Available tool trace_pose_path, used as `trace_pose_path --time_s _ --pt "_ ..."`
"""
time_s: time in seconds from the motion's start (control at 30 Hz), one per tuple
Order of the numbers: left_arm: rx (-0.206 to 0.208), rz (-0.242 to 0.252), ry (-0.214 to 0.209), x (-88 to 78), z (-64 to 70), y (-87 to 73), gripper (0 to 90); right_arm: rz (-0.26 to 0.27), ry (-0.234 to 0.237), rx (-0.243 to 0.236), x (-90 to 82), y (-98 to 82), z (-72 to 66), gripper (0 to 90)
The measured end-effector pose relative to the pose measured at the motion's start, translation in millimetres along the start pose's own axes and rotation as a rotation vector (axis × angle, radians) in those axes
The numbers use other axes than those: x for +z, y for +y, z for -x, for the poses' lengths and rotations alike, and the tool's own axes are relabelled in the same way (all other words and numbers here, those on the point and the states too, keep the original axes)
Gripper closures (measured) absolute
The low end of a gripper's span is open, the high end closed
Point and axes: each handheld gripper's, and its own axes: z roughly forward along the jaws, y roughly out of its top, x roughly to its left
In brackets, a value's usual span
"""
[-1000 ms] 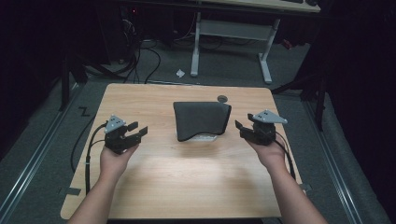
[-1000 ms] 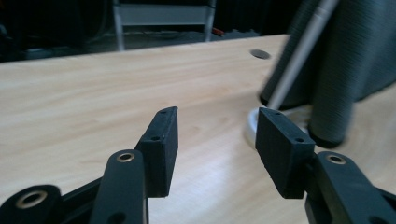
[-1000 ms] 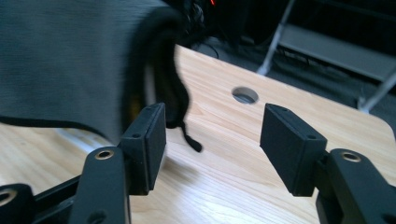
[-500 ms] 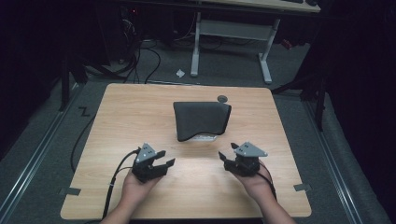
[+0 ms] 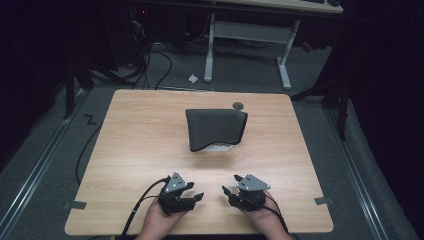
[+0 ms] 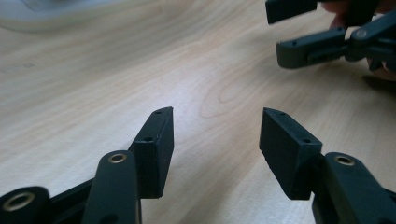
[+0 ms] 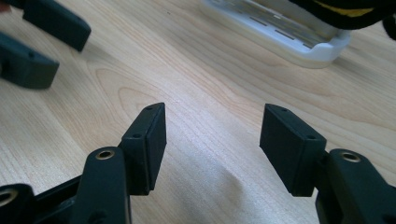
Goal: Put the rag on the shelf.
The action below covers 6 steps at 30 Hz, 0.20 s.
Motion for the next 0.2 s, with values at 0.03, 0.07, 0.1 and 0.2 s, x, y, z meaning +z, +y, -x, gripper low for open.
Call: trace_pose_path --time_s 0.03,0.07,0.1,0.2 --pt "-0.003 0.002 0.005 -1.2 -1.7 -0.4 45.4 -0.001 0.003 -0.002 0.6 -0.5 -0.2 41.4" --pt "-0.009 0.003 0.011 -2.2 -3.5 -1.0 45.4 -0.004 0.003 -0.005 0.7 -1.0 -0.4 41.4" --pt "-0.015 0.007 0.016 -3.0 -5.1 -1.6 45.4 -0.006 0.001 -0.004 0.7 -1.4 -0.8 41.5" --pt "-0.027 0.01 0.022 -4.5 -7.9 -2.1 45.3 -0.004 0.001 -0.009 0.3 -1.5 0.1 41.5"
